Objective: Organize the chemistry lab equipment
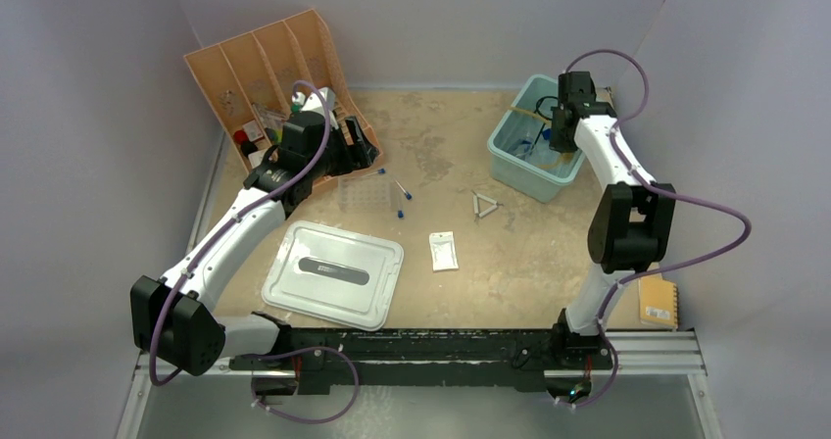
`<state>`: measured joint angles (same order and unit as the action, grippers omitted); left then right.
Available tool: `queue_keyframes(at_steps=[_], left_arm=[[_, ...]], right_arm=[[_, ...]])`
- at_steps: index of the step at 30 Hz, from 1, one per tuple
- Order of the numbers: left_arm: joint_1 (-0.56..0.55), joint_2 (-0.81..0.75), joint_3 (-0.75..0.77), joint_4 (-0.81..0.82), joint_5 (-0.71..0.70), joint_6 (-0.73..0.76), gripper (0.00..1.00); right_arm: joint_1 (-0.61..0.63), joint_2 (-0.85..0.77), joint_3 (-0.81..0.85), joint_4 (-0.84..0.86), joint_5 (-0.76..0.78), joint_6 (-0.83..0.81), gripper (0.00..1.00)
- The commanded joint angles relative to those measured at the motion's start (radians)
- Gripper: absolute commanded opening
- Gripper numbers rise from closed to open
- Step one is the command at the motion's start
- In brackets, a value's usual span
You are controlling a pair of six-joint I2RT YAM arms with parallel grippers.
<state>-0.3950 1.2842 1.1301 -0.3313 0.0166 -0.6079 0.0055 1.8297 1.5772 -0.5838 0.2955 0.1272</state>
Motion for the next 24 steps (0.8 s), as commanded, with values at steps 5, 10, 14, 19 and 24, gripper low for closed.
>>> queue_keyframes(at_steps=[5,10,14,19,24], left_arm=[[-0.004,-0.018,0.001,0.012,-0.014,0.021,0.71],[-0.004,-0.011,0.002,0.009,-0.014,0.021,0.71],[-0.004,-0.009,0.002,0.010,-0.014,0.019,0.71],[-0.004,-0.010,-0.002,0.009,-0.014,0.017,0.71],[-0.004,-0.013,-0.006,0.011,-0.014,0.012,0.71]], right_arm=[[-0.004,0.018,0.116,-0.056,0.025,0.015,0.07],[-0.003,0.047,0.171,-0.155,0.069,0.044,0.09],[-0.003,0.055,0.164,-0.187,0.115,0.052,0.03],[-0.003,0.047,0.152,-0.200,0.131,0.058,0.03],[-0.003,0.012,0.139,-0.161,0.091,0.055,0.22]])
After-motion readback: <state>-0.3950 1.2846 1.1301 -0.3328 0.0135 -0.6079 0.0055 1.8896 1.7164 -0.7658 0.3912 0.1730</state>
